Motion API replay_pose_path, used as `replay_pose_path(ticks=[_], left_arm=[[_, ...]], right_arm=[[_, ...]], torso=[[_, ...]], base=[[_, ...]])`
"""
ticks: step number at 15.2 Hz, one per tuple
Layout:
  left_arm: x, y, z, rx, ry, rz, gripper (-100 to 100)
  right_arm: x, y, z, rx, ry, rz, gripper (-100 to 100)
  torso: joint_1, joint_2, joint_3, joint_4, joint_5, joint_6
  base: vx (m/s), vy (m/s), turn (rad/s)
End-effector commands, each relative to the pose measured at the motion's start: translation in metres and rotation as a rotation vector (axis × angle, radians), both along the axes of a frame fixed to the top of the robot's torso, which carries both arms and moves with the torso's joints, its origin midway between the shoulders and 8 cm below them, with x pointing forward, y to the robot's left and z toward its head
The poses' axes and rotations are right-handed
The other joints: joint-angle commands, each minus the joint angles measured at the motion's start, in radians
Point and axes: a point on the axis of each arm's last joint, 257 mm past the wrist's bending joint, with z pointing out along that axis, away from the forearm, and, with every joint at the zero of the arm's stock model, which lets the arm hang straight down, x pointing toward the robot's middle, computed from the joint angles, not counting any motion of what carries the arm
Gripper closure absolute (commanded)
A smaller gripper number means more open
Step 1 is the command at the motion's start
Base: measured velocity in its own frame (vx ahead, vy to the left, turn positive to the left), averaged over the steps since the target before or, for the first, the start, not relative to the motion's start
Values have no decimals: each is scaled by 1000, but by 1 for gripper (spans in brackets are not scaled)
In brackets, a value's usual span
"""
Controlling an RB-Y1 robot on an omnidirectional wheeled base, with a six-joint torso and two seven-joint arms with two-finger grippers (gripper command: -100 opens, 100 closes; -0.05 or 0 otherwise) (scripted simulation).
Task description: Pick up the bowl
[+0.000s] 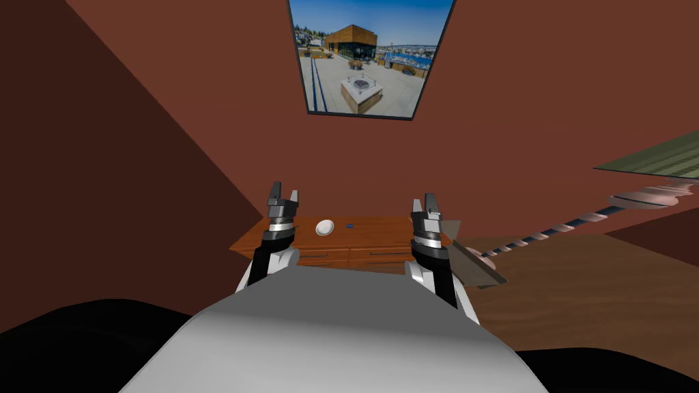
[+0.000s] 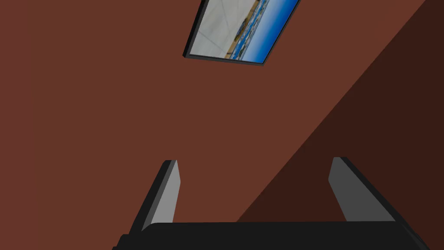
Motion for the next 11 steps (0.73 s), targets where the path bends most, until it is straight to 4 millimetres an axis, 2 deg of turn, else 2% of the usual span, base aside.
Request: replay_pose_path(ticks=[1, 3, 6, 7, 9, 11], left_arm=[[8, -2, -10, 34, 36, -13, -100], [20, -1, -24, 60, 84, -18, -100], [42, 8, -56, 88, 185, -11, -100], [42, 8, -56, 88, 185, -11, -100], [59, 19, -82, 99, 265, 2, -100], [59, 20, -84, 99, 268, 2, -100]], right_arm=[[0, 0, 0, 0, 0, 0, 0], [0, 0, 0, 0, 0, 0, 0], [0, 0, 0, 0, 0, 0, 0], [0, 0, 0, 0, 0, 0, 0], [0, 0, 0, 0, 0, 0, 0], [0, 0, 0, 0, 0, 0, 0]], torso=[[0, 0, 0, 0, 0, 0], [1, 0, 0, 0, 0, 0], [2, 1, 1, 0, 1, 1], [3, 1, 1, 0, 1, 0], [3, 1, 1, 0, 1, 0], [3, 2, 1, 0, 1, 0]], base=[[-5, 4, -48], [-15, 14, -120], [-25, 30, -154], [-21, 34, -91], [-25, 24, -148], [-20, 24, -74]])
